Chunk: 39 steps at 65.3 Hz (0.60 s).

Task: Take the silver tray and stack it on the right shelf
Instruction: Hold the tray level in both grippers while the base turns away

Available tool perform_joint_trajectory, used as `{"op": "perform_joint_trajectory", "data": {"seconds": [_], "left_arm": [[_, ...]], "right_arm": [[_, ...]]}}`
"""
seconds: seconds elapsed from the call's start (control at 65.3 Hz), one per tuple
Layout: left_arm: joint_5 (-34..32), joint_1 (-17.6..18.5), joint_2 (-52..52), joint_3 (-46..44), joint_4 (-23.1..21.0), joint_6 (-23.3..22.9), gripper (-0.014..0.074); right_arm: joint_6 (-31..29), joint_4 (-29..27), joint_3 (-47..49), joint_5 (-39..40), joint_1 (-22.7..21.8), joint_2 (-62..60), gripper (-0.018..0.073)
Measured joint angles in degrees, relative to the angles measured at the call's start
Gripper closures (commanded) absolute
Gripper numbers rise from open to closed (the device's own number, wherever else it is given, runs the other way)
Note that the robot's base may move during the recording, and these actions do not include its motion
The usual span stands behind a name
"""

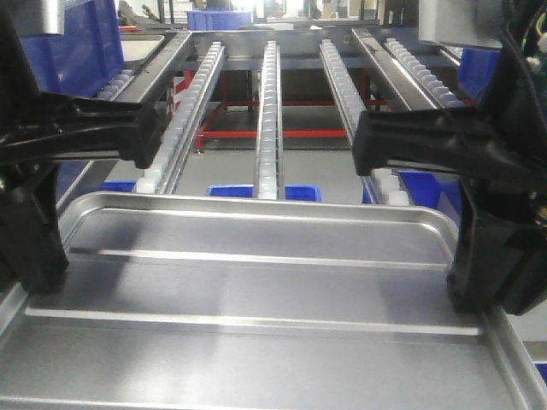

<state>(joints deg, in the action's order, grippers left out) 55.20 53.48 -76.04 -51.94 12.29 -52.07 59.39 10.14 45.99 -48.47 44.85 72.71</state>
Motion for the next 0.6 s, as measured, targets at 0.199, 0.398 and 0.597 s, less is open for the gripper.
{"op": "perform_joint_trajectory", "data": {"seconds": [0.199,0.398,0.597], "left_arm": [[0.0,0.0,0.0,0.0,0.0,0.0,0.0697],[0.0,0.0,0.0,0.0,0.1,0.1,0.0697],[0.0,0.0,0.0,0.0,0.1,0.1,0.0697]], "right_arm": [[0.0,0.0,0.0,0.1,0.0,0.0,0.0500],[0.0,0.0,0.0,0.1,0.0,0.0,0.0500],[0.1,-0.1,0.0,0.1,0.0,0.0,0.0500]]}}
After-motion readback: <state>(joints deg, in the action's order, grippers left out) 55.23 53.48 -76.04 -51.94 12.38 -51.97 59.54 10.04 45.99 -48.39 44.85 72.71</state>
